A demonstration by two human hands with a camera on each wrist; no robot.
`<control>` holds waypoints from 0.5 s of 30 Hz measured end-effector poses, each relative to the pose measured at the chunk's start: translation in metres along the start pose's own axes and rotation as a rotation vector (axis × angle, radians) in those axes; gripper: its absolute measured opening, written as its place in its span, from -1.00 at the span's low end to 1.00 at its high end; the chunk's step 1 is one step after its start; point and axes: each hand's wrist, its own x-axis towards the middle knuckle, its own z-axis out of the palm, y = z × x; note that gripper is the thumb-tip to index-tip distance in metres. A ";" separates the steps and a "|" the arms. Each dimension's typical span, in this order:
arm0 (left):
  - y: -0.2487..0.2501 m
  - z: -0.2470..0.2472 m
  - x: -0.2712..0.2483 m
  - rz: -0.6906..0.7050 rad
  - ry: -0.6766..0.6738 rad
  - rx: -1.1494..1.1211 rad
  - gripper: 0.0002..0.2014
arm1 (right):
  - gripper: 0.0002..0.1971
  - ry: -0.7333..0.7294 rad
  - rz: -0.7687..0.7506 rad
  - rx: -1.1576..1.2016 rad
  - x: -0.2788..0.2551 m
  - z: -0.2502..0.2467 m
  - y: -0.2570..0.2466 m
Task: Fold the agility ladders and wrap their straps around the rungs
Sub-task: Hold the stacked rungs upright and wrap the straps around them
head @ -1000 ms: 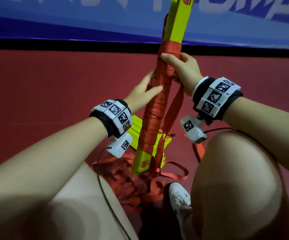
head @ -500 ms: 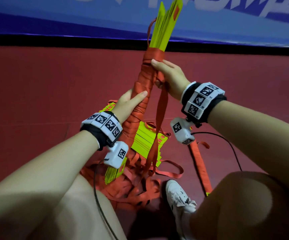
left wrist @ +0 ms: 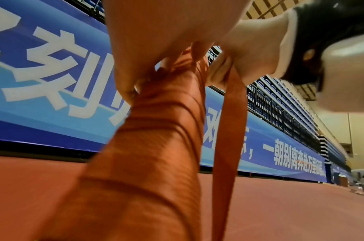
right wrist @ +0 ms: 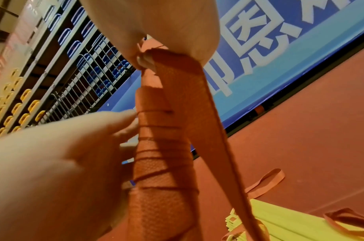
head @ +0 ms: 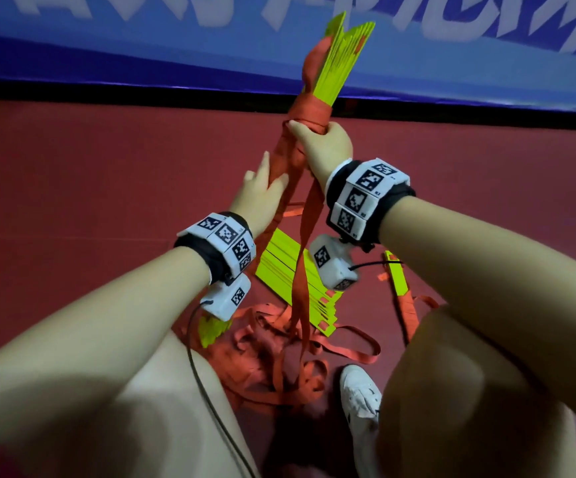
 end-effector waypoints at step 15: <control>0.003 -0.011 -0.022 -0.015 -0.039 -0.681 -0.79 | -0.65 -0.287 0.036 0.509 -0.001 -0.012 -0.023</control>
